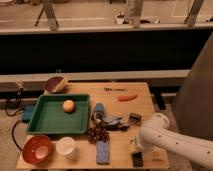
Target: Wipe table surface with eraser
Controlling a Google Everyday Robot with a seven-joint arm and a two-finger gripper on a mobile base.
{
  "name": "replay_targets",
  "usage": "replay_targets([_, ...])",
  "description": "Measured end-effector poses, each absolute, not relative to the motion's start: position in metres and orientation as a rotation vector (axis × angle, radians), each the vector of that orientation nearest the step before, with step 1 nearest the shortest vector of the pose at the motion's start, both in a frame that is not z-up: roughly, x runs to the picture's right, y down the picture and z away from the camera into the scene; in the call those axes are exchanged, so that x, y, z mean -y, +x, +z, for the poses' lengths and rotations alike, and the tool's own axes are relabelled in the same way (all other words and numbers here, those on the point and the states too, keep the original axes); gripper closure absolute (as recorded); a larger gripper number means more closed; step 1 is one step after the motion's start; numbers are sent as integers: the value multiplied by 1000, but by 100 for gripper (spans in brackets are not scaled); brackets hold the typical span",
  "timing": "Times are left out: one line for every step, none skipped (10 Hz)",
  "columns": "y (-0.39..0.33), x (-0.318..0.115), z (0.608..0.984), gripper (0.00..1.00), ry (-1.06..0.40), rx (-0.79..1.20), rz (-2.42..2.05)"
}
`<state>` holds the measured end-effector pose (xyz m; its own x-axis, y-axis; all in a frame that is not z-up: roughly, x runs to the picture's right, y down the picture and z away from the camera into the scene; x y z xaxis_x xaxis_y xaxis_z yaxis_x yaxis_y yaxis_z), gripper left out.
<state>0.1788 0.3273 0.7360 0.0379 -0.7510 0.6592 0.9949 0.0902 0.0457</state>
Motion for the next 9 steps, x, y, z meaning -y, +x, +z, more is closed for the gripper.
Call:
replay_targets([194, -330, 734, 100, -508, 613, -1417])
replay_targets([209, -332, 735, 100, -511, 608, -1395])
replay_targets([224, -332, 737, 100, -516, 601, -1367])
replay_targets([235, -331, 741, 100, -521, 593, -1339])
replay_targets([248, -328, 748, 100, -528, 581, -1302])
replay_targets([263, -322, 757, 100, -531, 564, -1256])
replay_targets([273, -317, 764, 100, -536, 549, -1220])
replay_targets([276, -310, 769, 100, -532, 537, -1198])
replay_targets([275, -298, 775, 100, -518, 522, -1183])
